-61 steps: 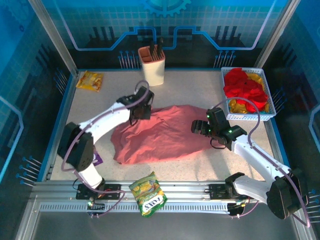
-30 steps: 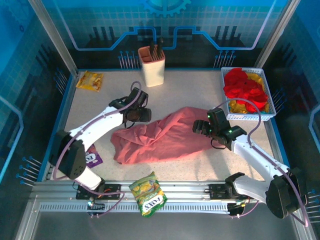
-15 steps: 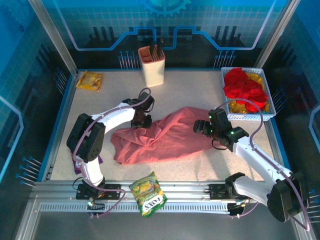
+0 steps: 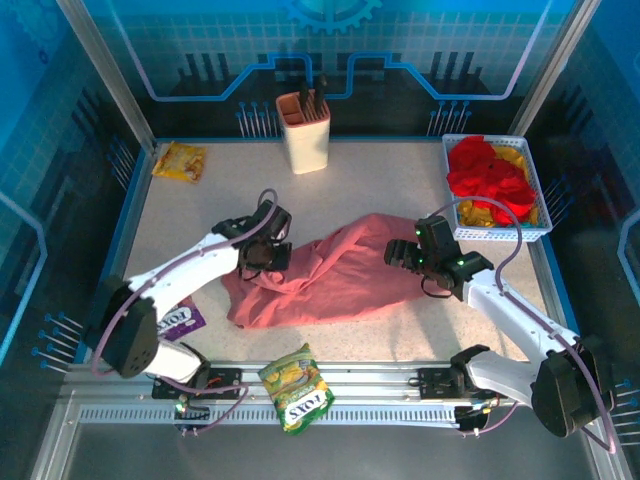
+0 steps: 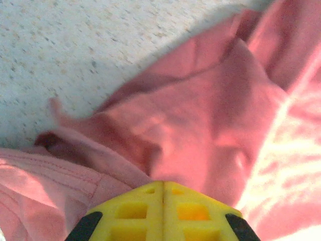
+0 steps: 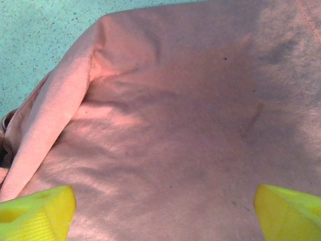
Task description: Fold and stack the t-shirts
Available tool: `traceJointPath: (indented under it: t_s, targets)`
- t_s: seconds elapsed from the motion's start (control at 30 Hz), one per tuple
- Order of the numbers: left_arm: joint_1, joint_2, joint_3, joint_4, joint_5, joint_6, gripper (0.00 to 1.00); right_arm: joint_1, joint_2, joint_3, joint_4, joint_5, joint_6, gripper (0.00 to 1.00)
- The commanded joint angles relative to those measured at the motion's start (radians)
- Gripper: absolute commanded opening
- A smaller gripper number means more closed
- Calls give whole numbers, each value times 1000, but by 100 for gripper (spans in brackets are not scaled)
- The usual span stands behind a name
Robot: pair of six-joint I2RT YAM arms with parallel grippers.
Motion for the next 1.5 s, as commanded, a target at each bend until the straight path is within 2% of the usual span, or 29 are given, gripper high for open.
traceJointPath:
  t_s: [0.0, 0.13, 0.27, 0.4, 0.43, 0.5, 0.63, 0.83, 0.97, 1.03, 1.13, 1.23, 1.37, 1.47]
  targets:
    - [-91, -93, -74, -19, -5, -86, 0, -12, 1, -22, 9, -3, 14, 92]
    - [-181, -197, -233, 61, 5, -207, 0, -10, -1, -39, 21, -8, 21, 92]
    - [-211, -250, -353, 92, -1, -307, 1, -7, 10, -44, 33, -16, 28, 92]
    - [-184, -298, -337, 41, -33, -311, 42, -3, 20, -32, 31, -22, 26, 92]
    - [-159, -316, -324, 37, -26, -302, 47, -3, 20, -29, 28, -22, 24, 92]
    - [-87, -342, -312, 43, 22, -289, 51, 1, 16, -26, 27, -20, 24, 92]
    - [46, -326, -303, 103, 139, -245, 49, 1, 1, -27, 19, -14, 26, 92]
    - [77, -187, -218, 125, 126, -213, 39, 2, -12, -29, 4, -14, 24, 91]
    - [97, -150, -247, 165, 127, -243, 33, 2, -34, -33, -12, 2, 17, 91]
    - [106, -136, -265, 154, 110, -249, 33, 2, -45, -41, -12, 10, 17, 92]
    - [106, -142, -293, 123, 68, -253, 35, 2, -42, -48, -6, 10, 16, 92]
    - [106, -186, -346, 129, 73, -274, 39, 2, -25, -52, 8, 4, 17, 92]
    - [107, -243, -363, 116, 68, -277, 54, 2, 8, -51, 29, -13, 17, 92]
    - [111, -278, -312, 64, 54, -259, 57, 2, 28, -39, 34, -25, 13, 92]
